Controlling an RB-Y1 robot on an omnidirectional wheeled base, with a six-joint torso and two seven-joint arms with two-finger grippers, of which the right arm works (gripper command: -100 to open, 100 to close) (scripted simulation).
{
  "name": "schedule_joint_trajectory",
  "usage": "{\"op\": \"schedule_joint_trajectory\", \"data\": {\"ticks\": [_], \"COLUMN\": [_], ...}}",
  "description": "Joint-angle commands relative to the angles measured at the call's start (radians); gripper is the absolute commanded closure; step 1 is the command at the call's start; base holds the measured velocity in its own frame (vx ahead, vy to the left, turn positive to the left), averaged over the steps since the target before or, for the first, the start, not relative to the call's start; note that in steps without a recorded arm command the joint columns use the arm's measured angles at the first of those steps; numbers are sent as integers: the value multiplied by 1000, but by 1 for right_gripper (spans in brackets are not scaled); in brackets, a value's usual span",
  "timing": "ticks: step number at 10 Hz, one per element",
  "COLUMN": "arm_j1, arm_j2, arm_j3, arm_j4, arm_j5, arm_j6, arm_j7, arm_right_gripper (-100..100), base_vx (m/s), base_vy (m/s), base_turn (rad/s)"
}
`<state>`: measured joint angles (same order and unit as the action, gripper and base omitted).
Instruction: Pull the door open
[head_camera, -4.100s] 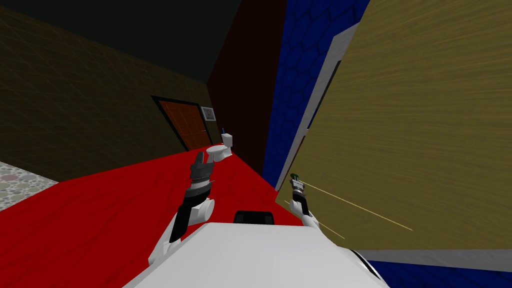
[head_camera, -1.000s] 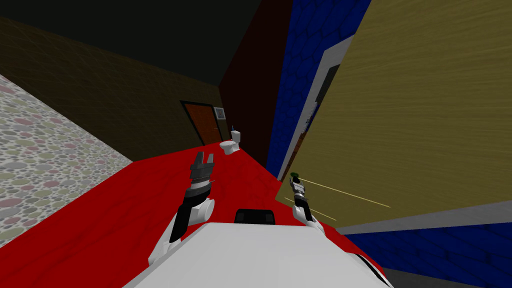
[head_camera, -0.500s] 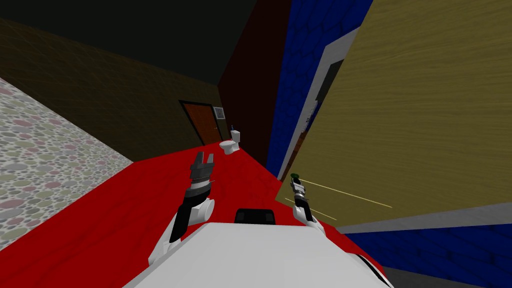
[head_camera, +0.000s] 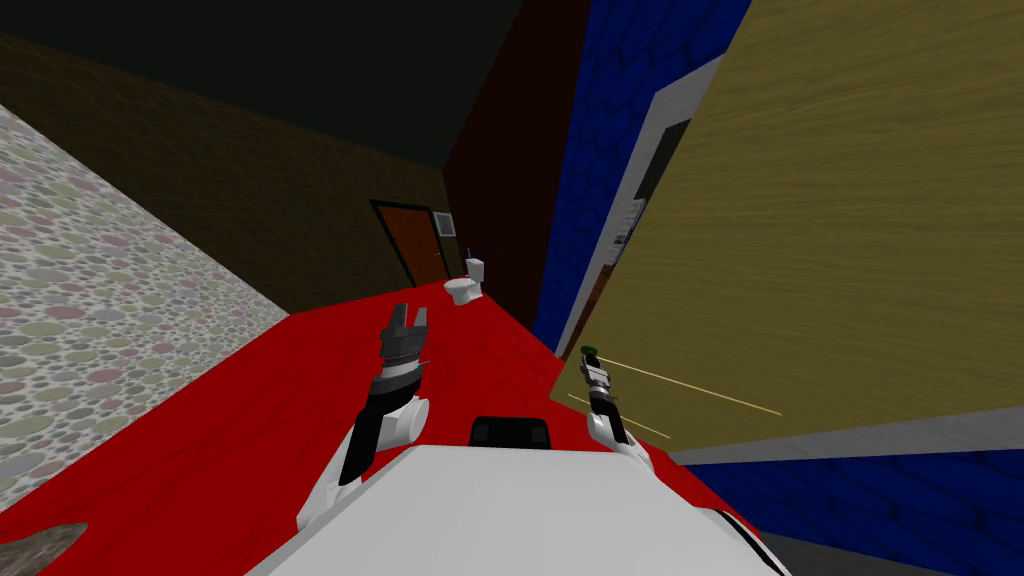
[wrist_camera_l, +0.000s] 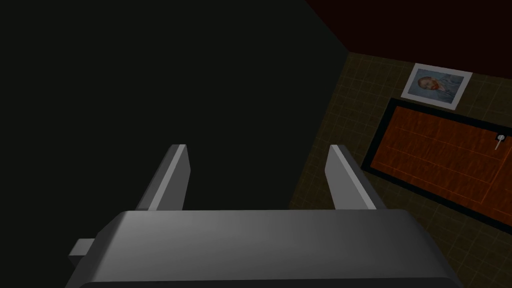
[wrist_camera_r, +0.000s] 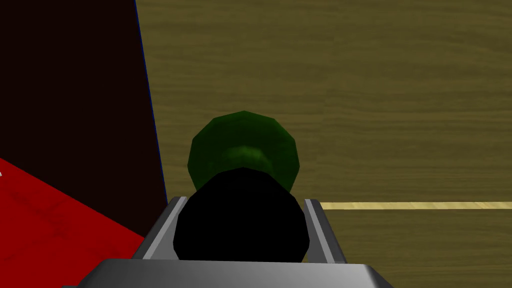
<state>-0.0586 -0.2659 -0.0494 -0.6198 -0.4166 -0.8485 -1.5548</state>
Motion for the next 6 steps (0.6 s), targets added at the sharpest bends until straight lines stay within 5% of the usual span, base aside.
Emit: {"op": "schedule_joint_trajectory", "data": {"ticks": [1,6], "arm_j1": [7,24], "arm_j2": [-10,-50], "arm_j3": [21,87], "arm_j4": [0,-14], "arm_j5": [13,53], "arm_j6": [-6,-13], "arm_j7": [-25,-100], "arm_right_gripper": [100,100], "base_vx": [-203,-216], "base_vy": [-24,-47], "base_turn": [111,122]}}
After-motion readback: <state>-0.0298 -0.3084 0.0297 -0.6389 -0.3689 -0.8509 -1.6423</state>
